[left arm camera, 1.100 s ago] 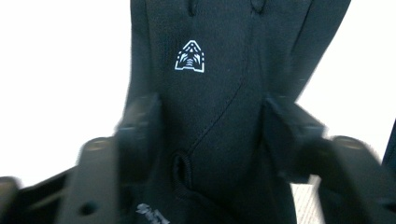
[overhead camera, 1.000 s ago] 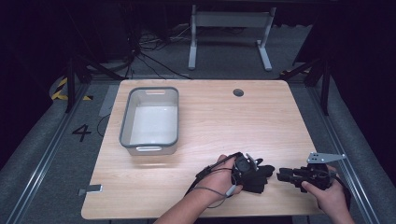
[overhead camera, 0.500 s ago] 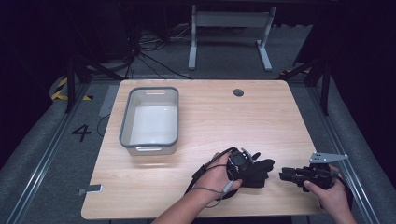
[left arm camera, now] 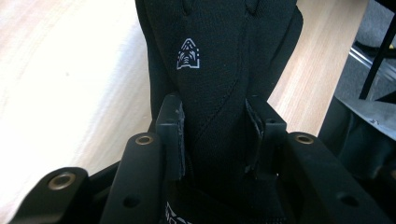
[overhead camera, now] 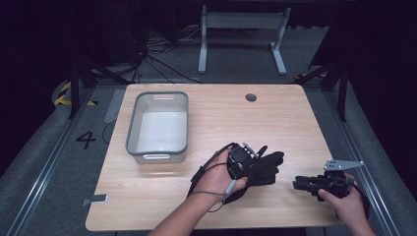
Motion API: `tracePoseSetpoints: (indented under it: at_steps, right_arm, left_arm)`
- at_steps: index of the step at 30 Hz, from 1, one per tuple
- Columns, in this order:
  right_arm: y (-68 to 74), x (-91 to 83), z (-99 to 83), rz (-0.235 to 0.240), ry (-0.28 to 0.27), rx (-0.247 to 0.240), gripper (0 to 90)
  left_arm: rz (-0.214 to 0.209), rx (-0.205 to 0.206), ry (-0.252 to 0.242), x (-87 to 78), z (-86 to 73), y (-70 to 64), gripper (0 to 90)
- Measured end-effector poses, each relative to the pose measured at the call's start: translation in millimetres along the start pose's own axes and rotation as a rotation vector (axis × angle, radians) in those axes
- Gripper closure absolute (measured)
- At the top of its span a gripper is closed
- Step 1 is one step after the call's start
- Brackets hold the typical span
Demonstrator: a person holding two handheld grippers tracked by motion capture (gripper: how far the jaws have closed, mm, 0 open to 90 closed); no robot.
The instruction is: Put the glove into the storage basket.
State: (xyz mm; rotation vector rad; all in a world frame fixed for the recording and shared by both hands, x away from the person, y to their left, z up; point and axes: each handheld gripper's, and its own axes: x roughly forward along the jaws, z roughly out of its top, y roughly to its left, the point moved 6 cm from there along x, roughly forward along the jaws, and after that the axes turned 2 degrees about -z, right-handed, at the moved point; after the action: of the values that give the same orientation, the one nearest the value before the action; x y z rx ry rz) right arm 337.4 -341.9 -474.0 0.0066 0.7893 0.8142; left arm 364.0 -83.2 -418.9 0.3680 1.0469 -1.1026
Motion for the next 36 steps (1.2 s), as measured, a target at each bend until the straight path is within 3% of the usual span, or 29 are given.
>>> tracePoseSetpoints:
  at_steps: [10, 23, 27, 36]
  right_arm:
    - [-0.7, 4.5, 3.5, 0.004, 0.003, 0.001, 66.9]
    - [1.2, 16.5, 11.6, 0.028, 0.013, -0.017, 67.0]
    - [2.2, 18.2, 12.6, 0.037, 0.014, -0.014, 66.9]
    - [3.0, 16.4, 9.5, 0.033, 0.014, -0.008, 66.8]
  left_arm:
    - [0.014, -0.066, -0.07, -27.7, -3.0, 16.9, 63.8]
    - [0.094, -0.166, -0.14, -72.8, -11.4, 55.4, 63.8]
    - [0.138, -0.205, -0.153, -84.4, -10.5, 65.0, 63.6]
    - [0.204, -0.252, -0.18, -113.6, -11.6, 87.9, 63.6]
